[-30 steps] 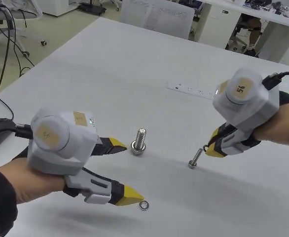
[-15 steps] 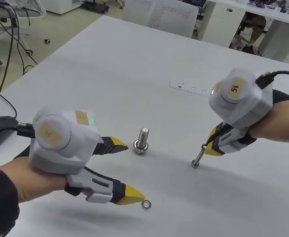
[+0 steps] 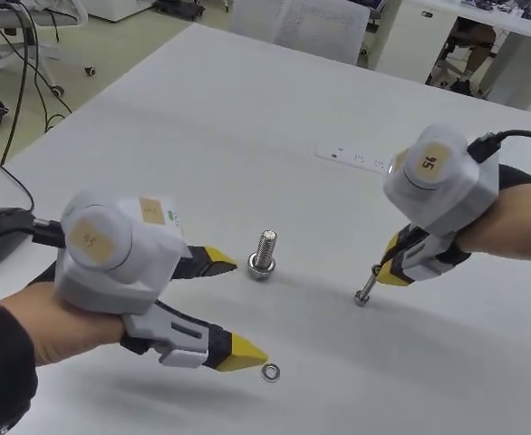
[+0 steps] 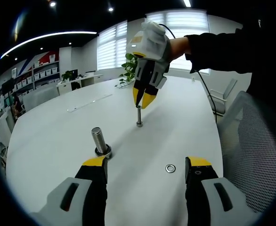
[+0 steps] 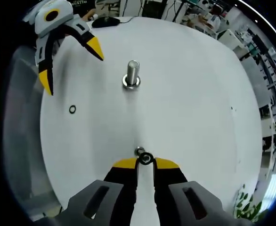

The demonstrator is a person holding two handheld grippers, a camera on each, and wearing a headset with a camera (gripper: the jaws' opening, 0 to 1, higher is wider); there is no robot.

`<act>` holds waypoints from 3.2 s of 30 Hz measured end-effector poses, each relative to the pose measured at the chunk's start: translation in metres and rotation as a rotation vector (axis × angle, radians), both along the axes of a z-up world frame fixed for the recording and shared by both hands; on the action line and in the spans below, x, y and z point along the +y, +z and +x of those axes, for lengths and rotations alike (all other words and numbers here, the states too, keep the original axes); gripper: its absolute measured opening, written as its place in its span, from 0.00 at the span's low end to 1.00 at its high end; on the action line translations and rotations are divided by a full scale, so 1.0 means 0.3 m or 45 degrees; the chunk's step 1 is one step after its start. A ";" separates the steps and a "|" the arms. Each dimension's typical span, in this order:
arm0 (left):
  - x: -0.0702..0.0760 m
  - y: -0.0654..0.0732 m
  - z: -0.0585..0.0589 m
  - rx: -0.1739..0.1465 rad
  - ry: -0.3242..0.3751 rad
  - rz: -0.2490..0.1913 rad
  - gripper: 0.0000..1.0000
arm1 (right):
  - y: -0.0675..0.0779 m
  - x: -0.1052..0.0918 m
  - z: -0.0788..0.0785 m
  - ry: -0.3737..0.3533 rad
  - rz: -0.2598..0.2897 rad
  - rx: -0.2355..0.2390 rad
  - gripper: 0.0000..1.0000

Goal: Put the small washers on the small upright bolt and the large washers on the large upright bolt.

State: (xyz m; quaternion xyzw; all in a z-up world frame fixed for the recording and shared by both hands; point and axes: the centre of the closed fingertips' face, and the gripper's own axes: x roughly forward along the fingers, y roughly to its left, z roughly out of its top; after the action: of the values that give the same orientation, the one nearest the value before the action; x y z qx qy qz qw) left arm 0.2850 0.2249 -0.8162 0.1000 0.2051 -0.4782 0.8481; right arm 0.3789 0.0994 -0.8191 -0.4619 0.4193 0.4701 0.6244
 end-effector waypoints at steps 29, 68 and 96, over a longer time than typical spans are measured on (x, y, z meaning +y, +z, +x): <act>0.012 0.000 -0.005 0.002 0.016 0.003 0.66 | -0.133 0.012 -0.010 -0.019 -0.016 0.084 0.13; 0.012 -0.008 0.005 0.005 0.005 0.005 0.66 | -0.122 -0.060 -0.021 -0.060 -0.013 0.075 0.14; 0.000 0.005 -0.007 -0.004 -0.007 0.002 0.66 | -0.088 -0.061 -0.119 -0.072 0.054 0.059 0.15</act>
State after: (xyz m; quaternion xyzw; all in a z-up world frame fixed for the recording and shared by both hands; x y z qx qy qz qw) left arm 0.2829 0.2248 -0.8148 0.1021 0.2039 -0.4800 0.8471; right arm 0.3431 0.0813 -0.8456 -0.4257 0.4366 0.4716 0.6370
